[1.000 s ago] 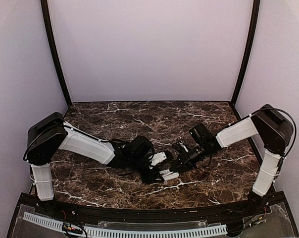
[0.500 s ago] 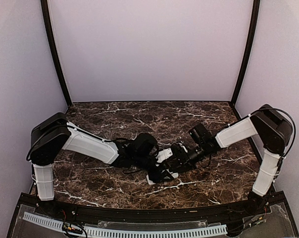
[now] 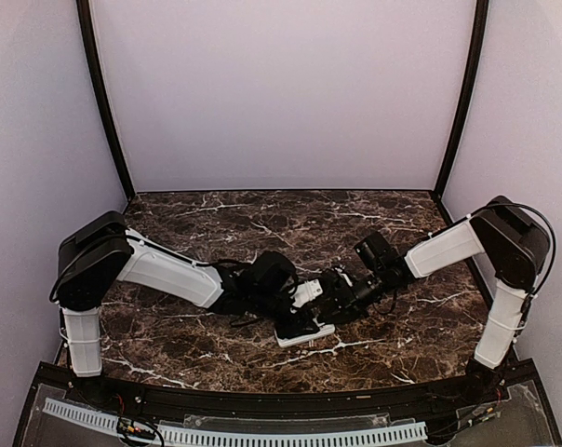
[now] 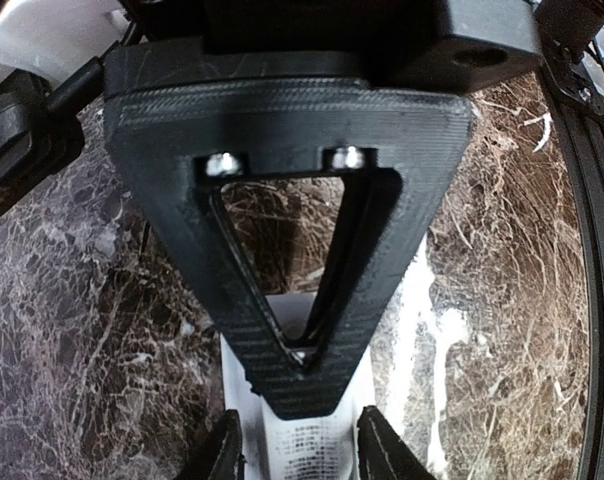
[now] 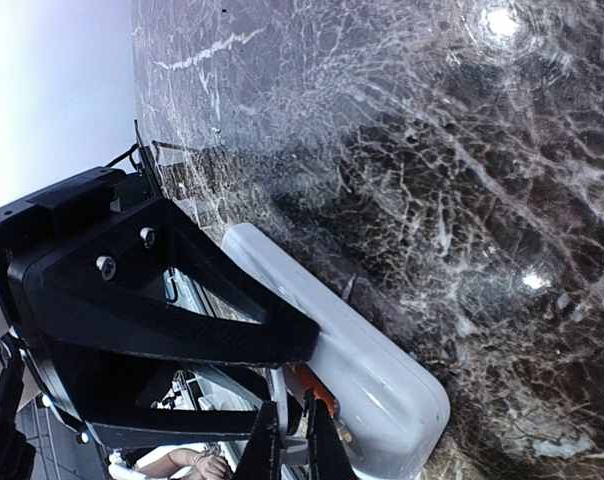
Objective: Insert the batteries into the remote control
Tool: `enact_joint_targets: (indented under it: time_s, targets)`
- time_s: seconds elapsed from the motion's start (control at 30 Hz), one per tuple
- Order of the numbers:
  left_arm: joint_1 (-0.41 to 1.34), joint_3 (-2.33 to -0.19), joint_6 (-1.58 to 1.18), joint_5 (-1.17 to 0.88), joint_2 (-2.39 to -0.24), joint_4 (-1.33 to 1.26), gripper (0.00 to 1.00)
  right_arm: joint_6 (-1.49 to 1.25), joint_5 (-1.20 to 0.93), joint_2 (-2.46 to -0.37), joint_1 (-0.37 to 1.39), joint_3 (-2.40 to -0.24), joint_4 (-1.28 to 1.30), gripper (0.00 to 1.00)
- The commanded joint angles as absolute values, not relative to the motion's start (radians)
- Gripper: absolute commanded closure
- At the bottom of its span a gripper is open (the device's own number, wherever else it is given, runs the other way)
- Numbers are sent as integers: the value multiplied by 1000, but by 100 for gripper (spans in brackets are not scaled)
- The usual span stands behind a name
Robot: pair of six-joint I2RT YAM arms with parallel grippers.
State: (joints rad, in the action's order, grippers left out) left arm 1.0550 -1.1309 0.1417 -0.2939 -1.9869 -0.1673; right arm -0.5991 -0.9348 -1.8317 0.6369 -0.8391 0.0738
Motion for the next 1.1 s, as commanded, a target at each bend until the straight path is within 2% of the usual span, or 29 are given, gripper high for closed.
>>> enact_joint_targets:
  time_s: [0.0, 0.3, 0.7, 0.83, 1.07]
  targets:
    - [1040, -1142, 155, -272, -1975, -118, 65, -585, -861, -1869, 664, -828, 81, 100]
    - [1038, -1132, 132, -355, -1991, -150, 80, -588, -865, -1873, 664, -828, 73, 100]
    - [1041, -1111, 150, -462, -1991, -102, 80, -592, -858, -1847, 664, -821, 79, 100]
    - [1048, -1109, 152, -471, -1993, -105, 84, -591, -856, -1842, 664, -818, 82, 100]
    - [1056, -1103, 165, -476, -1991, -79, 84, -582, -847, -1819, 664, -831, 110, 89]
